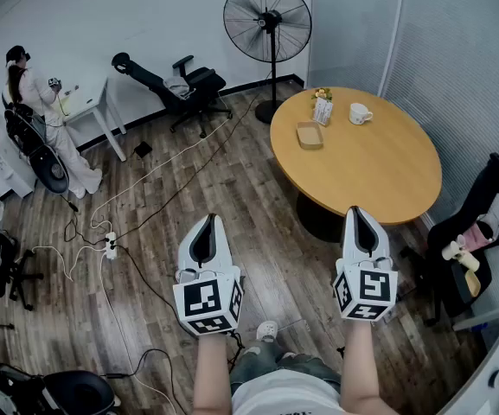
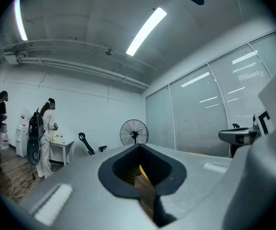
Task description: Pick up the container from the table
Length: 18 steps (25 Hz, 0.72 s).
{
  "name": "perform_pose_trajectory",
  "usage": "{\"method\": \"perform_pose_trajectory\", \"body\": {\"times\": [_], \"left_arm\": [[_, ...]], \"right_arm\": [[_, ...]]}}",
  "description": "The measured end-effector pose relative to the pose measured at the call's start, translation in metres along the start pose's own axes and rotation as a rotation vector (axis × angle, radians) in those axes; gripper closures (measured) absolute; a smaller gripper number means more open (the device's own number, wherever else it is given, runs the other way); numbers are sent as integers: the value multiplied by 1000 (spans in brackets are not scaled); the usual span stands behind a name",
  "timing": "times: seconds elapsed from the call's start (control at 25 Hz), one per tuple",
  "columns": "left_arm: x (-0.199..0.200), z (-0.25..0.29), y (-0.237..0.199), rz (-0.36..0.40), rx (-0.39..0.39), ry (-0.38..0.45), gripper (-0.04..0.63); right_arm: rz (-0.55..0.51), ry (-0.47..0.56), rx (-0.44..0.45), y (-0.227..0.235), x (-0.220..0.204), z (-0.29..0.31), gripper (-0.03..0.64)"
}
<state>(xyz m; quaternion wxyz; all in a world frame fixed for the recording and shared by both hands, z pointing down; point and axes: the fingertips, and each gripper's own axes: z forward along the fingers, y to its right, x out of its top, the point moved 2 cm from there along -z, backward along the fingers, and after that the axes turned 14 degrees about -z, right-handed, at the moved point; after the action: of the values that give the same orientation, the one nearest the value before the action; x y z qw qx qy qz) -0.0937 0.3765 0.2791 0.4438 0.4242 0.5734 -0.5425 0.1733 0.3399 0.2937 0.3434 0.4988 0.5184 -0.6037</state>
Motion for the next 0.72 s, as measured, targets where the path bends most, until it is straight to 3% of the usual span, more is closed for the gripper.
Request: {"method": "perform_pose_trajectory", "body": {"times": [0.72], "left_arm": [[-7, 20, -4, 1, 12, -20, 595]], "right_arm": [[16, -41, -4, 4, -15, 18, 593]]}}
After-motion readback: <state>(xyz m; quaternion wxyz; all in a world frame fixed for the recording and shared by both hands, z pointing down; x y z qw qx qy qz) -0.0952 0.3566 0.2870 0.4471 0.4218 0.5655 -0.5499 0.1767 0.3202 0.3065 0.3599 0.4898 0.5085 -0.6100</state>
